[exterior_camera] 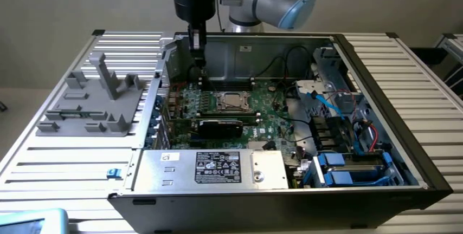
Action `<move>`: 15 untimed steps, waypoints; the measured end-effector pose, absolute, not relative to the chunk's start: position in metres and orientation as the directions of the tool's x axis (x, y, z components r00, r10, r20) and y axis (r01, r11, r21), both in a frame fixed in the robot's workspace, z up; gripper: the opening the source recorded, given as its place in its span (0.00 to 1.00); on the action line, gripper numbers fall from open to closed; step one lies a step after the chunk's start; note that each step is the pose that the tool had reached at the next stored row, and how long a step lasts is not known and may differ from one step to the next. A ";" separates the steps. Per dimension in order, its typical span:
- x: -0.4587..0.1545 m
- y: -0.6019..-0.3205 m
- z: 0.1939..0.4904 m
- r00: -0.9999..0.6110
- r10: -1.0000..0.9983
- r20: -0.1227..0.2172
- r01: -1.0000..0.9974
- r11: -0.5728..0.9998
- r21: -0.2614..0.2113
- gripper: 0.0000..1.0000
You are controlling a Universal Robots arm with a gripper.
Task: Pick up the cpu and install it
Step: 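Close the cpu cover, then install the first cpu locking lever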
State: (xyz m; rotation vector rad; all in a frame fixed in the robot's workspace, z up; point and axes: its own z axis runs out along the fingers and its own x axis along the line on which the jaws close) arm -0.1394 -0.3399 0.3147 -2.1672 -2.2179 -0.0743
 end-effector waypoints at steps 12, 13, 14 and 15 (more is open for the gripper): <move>-0.141 -0.331 0.316 -0.023 0.998 0.062 1.000 0.023 0.011 0.11; -0.141 -0.331 0.316 -0.023 0.998 0.062 1.000 0.023 0.011 0.11; -0.141 -0.331 0.316 -0.023 0.998 0.062 1.000 0.023 0.011 0.11; -0.141 -0.331 0.316 -0.023 0.998 0.062 1.000 0.023 0.011 0.11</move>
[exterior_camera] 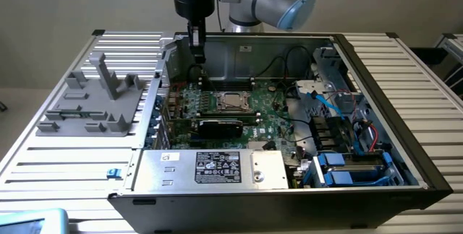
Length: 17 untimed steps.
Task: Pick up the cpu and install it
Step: 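Install the first cpu locking lever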
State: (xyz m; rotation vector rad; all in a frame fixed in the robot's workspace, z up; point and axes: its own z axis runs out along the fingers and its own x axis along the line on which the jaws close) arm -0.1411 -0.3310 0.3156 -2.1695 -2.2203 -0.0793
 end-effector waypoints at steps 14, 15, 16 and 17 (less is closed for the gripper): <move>-0.141 -0.331 0.316 0.074 0.995 0.068 0.997 -0.075 0.011 0.11; -0.141 -0.331 0.316 0.087 0.994 0.069 0.996 -0.088 0.011 0.11; -0.141 -0.331 0.316 0.100 0.993 0.069 0.995 -0.101 0.011 0.11; -0.141 -0.331 0.316 0.113 0.991 0.070 0.993 -0.114 0.011 0.11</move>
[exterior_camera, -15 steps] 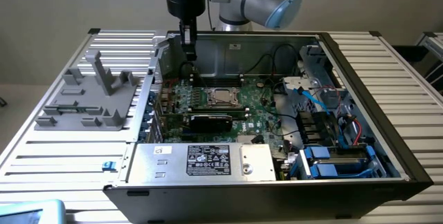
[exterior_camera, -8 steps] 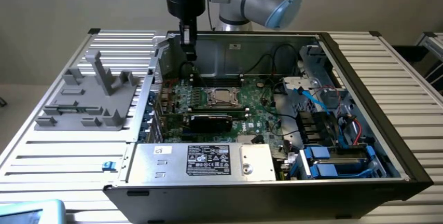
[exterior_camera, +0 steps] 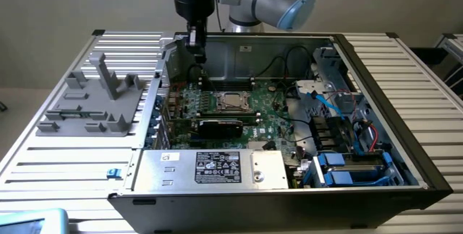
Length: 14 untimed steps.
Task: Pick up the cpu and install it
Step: 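Install the first cpu locking lever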
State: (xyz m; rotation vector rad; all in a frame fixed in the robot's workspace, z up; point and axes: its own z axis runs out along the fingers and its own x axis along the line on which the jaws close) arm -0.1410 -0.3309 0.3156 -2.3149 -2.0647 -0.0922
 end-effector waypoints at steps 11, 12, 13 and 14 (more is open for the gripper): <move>-0.141 -0.331 0.316 0.262 0.962 0.073 0.965 -0.264 0.010 0.11; -0.141 -0.331 0.316 0.276 0.958 0.073 0.961 -0.278 0.010 0.11; -0.141 -0.331 0.316 0.291 0.954 0.073 0.956 -0.293 0.010 0.11; -0.141 -0.331 0.316 0.306 0.949 0.073 0.952 -0.307 0.010 0.11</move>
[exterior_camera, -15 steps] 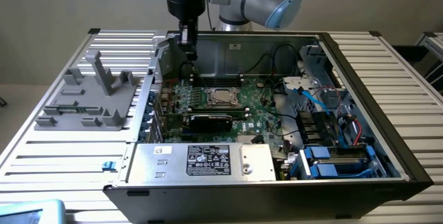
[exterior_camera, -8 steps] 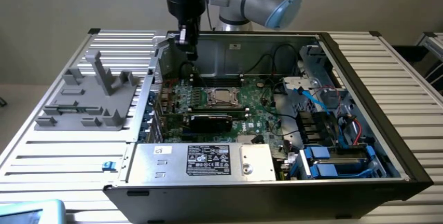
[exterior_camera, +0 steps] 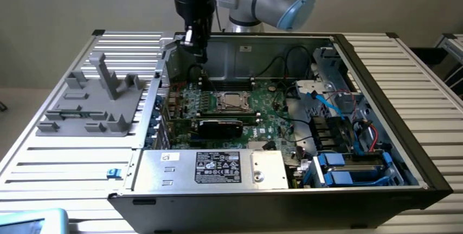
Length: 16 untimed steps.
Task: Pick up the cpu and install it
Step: 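Install the first cpu locking lever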
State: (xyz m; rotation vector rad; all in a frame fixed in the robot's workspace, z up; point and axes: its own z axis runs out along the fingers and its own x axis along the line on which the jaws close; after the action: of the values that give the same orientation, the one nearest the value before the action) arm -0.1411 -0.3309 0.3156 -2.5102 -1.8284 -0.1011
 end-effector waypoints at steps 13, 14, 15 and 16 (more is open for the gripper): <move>-0.141 -0.331 0.316 0.486 0.871 0.073 0.873 -0.488 0.010 0.11; -0.141 -0.331 0.316 0.499 0.863 0.073 0.865 -0.501 0.010 0.11; -0.141 -0.331 0.316 0.512 0.856 0.073 0.858 -0.514 0.010 0.11; -0.141 -0.331 0.316 0.525 0.848 0.073 0.850 -0.527 0.010 0.11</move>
State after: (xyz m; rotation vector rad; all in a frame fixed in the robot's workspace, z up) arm -0.1411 -0.3310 0.3157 -2.7205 -1.5142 -0.1067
